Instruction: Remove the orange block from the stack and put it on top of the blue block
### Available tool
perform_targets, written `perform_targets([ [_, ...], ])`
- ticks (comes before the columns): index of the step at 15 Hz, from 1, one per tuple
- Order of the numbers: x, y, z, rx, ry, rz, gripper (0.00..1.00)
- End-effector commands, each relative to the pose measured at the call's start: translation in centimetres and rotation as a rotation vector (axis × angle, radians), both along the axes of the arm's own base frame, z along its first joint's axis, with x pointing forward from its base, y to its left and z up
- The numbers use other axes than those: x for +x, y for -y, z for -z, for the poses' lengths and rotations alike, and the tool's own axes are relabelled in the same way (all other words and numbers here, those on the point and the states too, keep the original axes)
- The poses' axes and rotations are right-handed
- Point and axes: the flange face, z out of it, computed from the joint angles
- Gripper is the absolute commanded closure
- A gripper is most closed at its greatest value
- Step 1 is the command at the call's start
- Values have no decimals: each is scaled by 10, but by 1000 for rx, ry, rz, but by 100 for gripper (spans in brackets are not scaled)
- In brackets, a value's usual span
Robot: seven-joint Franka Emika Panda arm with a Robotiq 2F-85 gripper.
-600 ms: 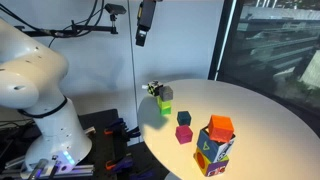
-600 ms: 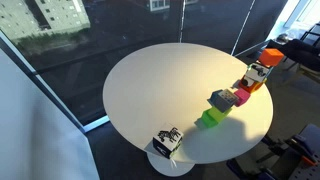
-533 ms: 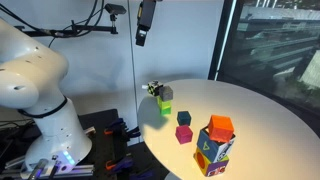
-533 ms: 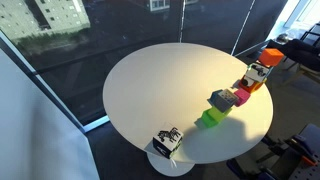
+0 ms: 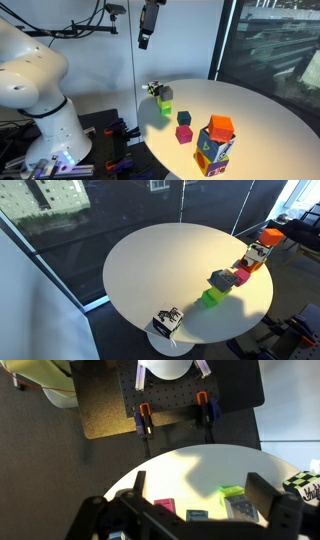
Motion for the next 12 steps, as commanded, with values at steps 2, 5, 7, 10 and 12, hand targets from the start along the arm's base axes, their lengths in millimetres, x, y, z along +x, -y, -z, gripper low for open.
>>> perform_targets([
  [2, 18, 15, 10, -8, 25, 25, 0],
  [5, 31, 27, 20, -14, 67, 44, 0],
  [7, 41, 37, 28, -16, 93, 59, 0],
  [10, 59, 54, 39, -27, 140, 88, 0],
  [12, 72, 64, 47, -37, 172, 102, 0],
])
